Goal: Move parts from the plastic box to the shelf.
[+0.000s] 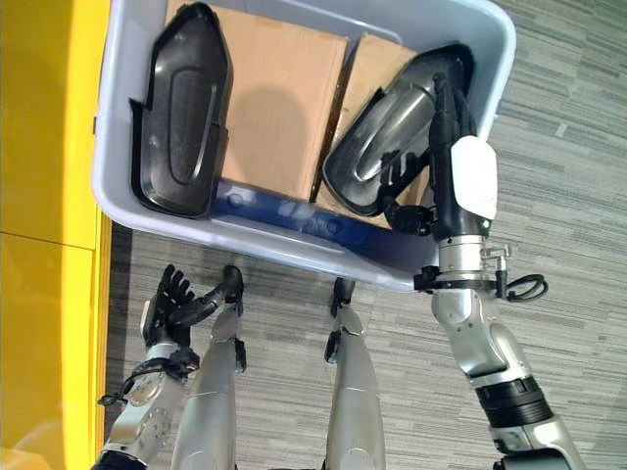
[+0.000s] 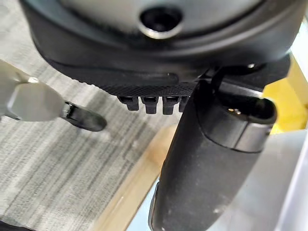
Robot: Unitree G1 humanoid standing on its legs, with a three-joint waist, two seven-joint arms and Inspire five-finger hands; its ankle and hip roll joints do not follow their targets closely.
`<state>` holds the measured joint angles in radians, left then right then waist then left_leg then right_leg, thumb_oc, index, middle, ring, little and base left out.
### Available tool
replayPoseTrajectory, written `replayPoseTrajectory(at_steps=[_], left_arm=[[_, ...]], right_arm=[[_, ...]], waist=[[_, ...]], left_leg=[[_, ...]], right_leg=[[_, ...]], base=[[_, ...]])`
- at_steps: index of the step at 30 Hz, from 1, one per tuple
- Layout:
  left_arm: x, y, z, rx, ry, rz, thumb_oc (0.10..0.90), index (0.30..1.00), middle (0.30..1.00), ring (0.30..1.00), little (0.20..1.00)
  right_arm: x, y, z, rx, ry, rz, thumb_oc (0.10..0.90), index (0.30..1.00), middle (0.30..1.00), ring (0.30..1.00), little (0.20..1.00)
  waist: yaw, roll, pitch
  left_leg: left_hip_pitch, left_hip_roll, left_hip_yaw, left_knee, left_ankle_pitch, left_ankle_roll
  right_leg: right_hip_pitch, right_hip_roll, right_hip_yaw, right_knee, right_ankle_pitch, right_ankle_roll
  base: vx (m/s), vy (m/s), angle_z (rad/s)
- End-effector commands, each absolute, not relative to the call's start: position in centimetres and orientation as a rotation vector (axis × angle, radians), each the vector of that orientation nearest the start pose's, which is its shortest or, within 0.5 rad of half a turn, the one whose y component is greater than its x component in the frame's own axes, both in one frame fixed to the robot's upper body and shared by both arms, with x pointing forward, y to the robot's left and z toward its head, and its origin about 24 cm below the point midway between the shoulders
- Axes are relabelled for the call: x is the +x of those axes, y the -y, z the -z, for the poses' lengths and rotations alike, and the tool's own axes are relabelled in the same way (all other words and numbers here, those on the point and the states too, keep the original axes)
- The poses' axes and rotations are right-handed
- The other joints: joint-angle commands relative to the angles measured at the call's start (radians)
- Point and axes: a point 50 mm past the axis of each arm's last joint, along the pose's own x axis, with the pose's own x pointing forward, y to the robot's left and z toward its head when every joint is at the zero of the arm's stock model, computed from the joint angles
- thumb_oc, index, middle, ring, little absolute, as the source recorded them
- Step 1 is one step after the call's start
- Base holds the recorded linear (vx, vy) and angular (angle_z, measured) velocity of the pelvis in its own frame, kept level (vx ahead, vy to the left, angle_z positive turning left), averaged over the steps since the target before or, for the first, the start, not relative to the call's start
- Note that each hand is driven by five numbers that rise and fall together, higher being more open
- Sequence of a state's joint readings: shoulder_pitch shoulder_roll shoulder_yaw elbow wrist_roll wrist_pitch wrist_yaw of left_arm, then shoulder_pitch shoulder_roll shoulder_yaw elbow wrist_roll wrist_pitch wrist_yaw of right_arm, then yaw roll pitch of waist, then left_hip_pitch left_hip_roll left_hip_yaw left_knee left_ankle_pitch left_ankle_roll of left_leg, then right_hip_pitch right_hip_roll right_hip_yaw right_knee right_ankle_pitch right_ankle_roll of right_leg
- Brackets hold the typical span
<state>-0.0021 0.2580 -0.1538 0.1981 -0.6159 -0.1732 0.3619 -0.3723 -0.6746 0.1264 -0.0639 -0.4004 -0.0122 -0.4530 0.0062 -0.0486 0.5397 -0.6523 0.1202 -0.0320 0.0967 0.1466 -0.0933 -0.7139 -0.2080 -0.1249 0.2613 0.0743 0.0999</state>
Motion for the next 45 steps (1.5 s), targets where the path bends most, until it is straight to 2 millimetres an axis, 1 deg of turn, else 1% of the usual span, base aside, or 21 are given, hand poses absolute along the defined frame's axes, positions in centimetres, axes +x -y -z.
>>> replayPoseTrajectory(at_steps=[1, 2, 4, 5, 6, 10, 14, 20, 25, 29, 33, 37, 39, 45], left_arm=[[22.9, -21.6, -1.2, -0.252, -0.084, -0.381, 0.900, 1.000, 1.000, 1.000, 1.000], [22.9, -21.6, -1.2, -0.252, -0.084, -0.381, 0.900, 1.000, 1.000, 1.000, 1.000], [23.0, -21.1, -1.3, -0.267, -0.083, -0.381, 0.900, 1.000, 1.000, 1.000, 1.000], [22.9, -21.1, -1.2, -0.266, -0.093, -0.383, 0.900, 1.000, 1.000, 1.000, 1.000], [22.9, -21.1, -1.2, -0.265, -0.093, -0.384, 0.900, 1.000, 1.000, 1.000, 1.000], [22.9, -21.1, -1.2, -0.267, -0.093, -0.387, 0.900, 1.000, 1.000, 1.000, 1.000], [22.9, -21.3, -1.3, -0.267, -0.088, -0.399, 0.900, 1.000, 1.000, 1.000, 1.000], [22.6, -21.4, -0.8, -0.264, -0.113, -0.417, 0.900, 1.000, 1.000, 1.000, 1.000], [22.6, -21.5, -0.7, -0.260, -0.116, -0.423, 0.900, 1.000, 1.000, 1.000, 1.000], [22.5, -21.4, -0.8, -0.263, -0.112, -0.420, 0.900, 1.000, 1.000, 1.000, 1.000], [22.6, -21.3, -0.5, -0.250, -0.125, -0.421, 0.900, 1.000, 1.000, 1.000, 1.000], [22.6, -21.3, -0.6, -0.245, -0.118, -0.417, 0.900, 1.000, 1.000, 1.000, 1.000], [22.6, -21.2, -0.7, -0.247, -0.113, -0.414, 0.900, 1.000, 1.000, 1.000, 1.000], [22.7, -21.1, -0.6, -0.247, -0.114, -0.416, 0.900, 1.000, 1.000, 1.000, 1.000]], right_arm=[[28.0, 20.7, -25.7, -0.946, 0.996, 0.460, 0.900, 1.000, 1.000, 1.000, 1.000], [28.0, 20.7, -25.7, -0.946, 0.996, 0.460, 0.900, 1.000, 1.000, 1.000, 1.000], [27.4, 19.3, -24.4, -0.731, 0.999, 0.442, 0.900, 1.000, 1.000, 1.000, 1.000], [27.4, 18.7, -23.8, -0.656, 0.979, 0.412, 0.900, 1.000, 1.000, 1.000, 1.000], [27.4, 18.7, -23.8, -0.655, 0.978, 0.411, 0.900, 1.000, 1.000, 1.000, 1.000], [27.8, 17.3, -22.7, -0.567, 0.936, 0.337, 0.900, 1.000, 1.000, 1.000, 1.000], [27.7, 16.9, -22.5, -0.521, 0.926, 0.313, 0.900, 1.000, 1.000, 1.000, 1.000], [27.5, 15.4, -21.4, -0.435, 0.889, 0.228, 0.900, 1.000, 1.000, 1.000, 1.000], [27.6, 14.4, -20.6, -0.417, 0.861, 0.173, 0.900, 1.000, 1.000, 1.000, 1.000], [27.8, 14.0, -20.5, -0.415, 0.855, 0.159, 0.900, 1.000, 1.000, 1.000, 1.000], [28.2, 12.8, -19.6, -0.411, 0.814, 0.099, 0.900, 1.000, 1.000, 1.000, 1.000], [28.5, 12.4, -19.0, -0.430, 0.785, 0.085, 0.900, 1.000, 1.000, 1.000, 1.000], [29.0, 12.3, -18.4, -0.452, 0.753, 0.088, 0.900, 1.000, 1.000, 1.000, 1.000], [29.6, 12.6, -18.3, -0.489, 0.740, 0.129, 0.900, 1.000, 1.000, 1.000, 1.000]], waist=[[0.006, -0.018, -0.020], [0.006, -0.018, -0.020], [-0.006, -0.022, -0.020], [-0.008, -0.025, -0.020], [-0.007, -0.026, -0.020], [-0.010, -0.028, -0.020], [-0.009, -0.033, -0.020], [-0.009, -0.041, -0.020], [-0.007, -0.044, -0.020], [-0.004, -0.044, -0.020], [-0.002, -0.045, -0.020], [0.002, -0.042, -0.020], [0.005, -0.039, -0.020], [0.008, -0.034, -0.020]], left_leg=[[0.027, 0.043, -0.043, 0.065, -0.095, -0.016], [0.027, 0.043, -0.043, 0.065, -0.095, -0.016], [0.036, 0.044, -0.038, 0.064, -0.096, -0.014], [0.037, 0.044, -0.036, 0.064, -0.096, -0.013], [0.038, 0.044, -0.035, 0.063, -0.096, -0.013], [0.035, 0.042, -0.034, 0.067, -0.096, -0.011], [0.034, 0.043, -0.033, 0.068, -0.097, -0.011], [0.024, 0.042, -0.034, 0.070, -0.095, -0.010], [0.018, 0.042, -0.036, 0.068, -0.092, -0.010], [0.014, 0.042, -0.036, 0.068, -0.093, -0.010], [0.008, 0.040, -0.035, 0.069, -0.094, -0.008], [0.000, 0.038, -0.038, 0.069, -0.092, -0.008], [-0.004, 0.038, -0.038, 0.069, -0.092, -0.007], [-0.013, 0.036, -0.037, 0.069, -0.091, -0.008]], right_leg=[[0.090, -0.073, -0.007, -0.007, -0.045, 0.062], [0.090, -0.073, -0.007, -0.007, -0.045, 0.062], [0.099, -0.069, -0.001, -0.014, -0.042, 0.061], [0.102, -0.068, 0.000, -0.017, -0.041, 0.060], [0.103, -0.068, 0.001, -0.017, -0.041, 0.060], [0.104, -0.068, 0.000, -0.022, -0.036, 0.059], [0.102, -0.067, 0.000, -0.023, -0.035, 0.059], [0.098, -0.066, -0.001, -0.026, -0.033, 0.057], [0.099, -0.067, -0.003, -0.033, -0.030, 0.057], [0.097, -0.068, -0.004, -0.035, -0.029, 0.057], [0.089, -0.066, -0.003, -0.033, -0.028, 0.055], [0.084, -0.067, -0.004, -0.034, -0.027, 0.055], [0.082, -0.067, -0.004, -0.036, -0.027, 0.055], [0.072, -0.068, -0.003, -0.036, -0.025, 0.056]], base=[[0.00, 0.000, 0.00], [0.00, 0.000, 0.00], [-0.01, 0.015, 0.01], [0.00, 0.000, 0.00], [0.00, 0.000, 0.00], [0.00, 0.003, -0.03], [0.00, 0.000, 0.00], [0.00, 0.000, 0.00], [0.00, 0.000, 0.00], [0.00, 0.000, 0.00], [0.00, 0.000, 0.00], [0.00, 0.000, 0.00], [0.00, 0.000, 0.00], [0.00, 0.000, 0.00]])
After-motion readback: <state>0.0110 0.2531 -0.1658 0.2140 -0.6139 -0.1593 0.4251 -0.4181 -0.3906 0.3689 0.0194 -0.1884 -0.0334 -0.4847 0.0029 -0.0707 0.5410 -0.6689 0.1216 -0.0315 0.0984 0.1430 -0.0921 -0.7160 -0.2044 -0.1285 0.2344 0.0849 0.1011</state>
